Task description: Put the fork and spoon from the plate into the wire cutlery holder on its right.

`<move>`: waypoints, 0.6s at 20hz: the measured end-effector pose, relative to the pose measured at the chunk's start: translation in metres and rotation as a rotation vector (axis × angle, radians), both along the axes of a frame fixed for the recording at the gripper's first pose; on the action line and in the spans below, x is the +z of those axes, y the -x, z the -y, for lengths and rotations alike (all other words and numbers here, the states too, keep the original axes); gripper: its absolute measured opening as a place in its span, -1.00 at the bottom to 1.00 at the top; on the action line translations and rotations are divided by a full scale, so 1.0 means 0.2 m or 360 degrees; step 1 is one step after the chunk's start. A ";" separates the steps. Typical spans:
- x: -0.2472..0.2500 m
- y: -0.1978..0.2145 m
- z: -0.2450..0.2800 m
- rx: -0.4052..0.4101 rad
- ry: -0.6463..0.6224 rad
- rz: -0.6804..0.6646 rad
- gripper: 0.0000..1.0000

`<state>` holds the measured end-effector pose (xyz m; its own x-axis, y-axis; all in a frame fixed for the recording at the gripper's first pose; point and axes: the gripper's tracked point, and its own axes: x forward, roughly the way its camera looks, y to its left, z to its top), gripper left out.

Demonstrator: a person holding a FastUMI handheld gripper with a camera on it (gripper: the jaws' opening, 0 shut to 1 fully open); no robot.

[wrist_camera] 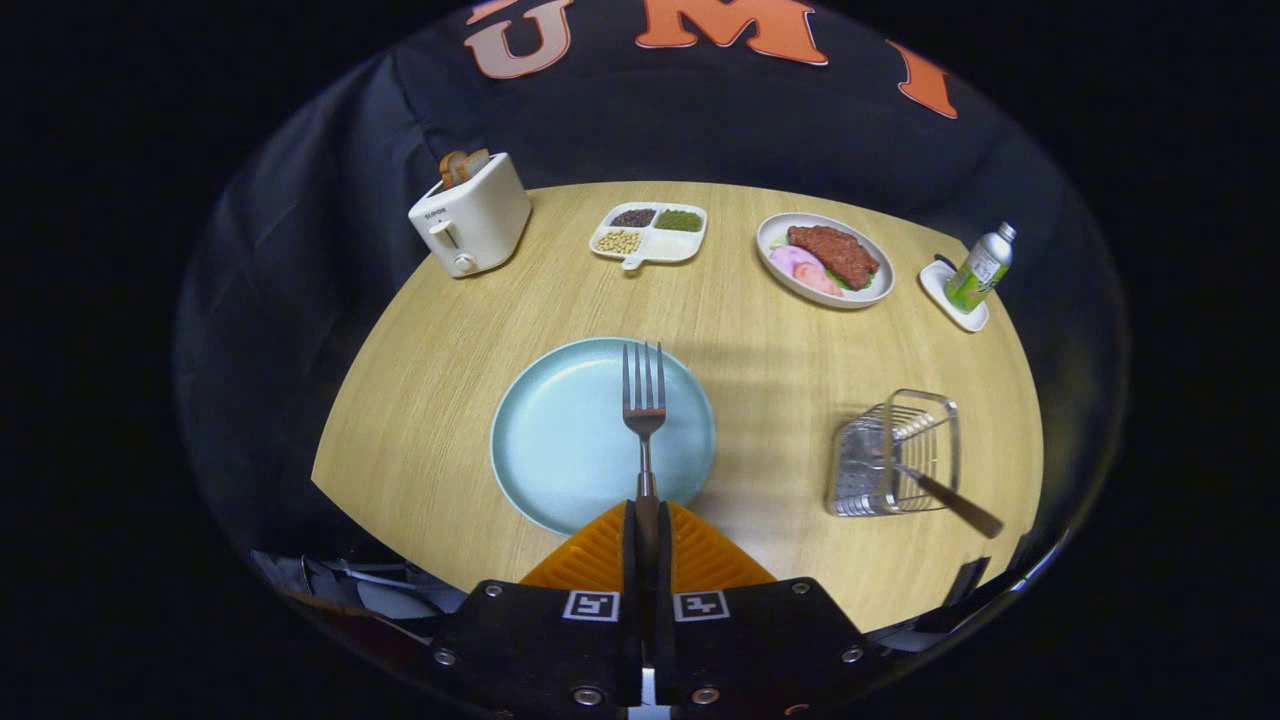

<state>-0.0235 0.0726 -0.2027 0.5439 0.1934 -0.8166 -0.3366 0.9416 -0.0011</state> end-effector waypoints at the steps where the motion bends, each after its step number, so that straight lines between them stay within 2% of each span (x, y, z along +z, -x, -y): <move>1: 0.03 0.00 0.07 0.0006 0.0029 -0.0011 -0.89; 4: 0.12 0.02 0.28 0.0025 0.0127 -0.0062 -0.89; 12: 0.25 0.01 0.70 0.0070 0.0360 -0.0363 -0.89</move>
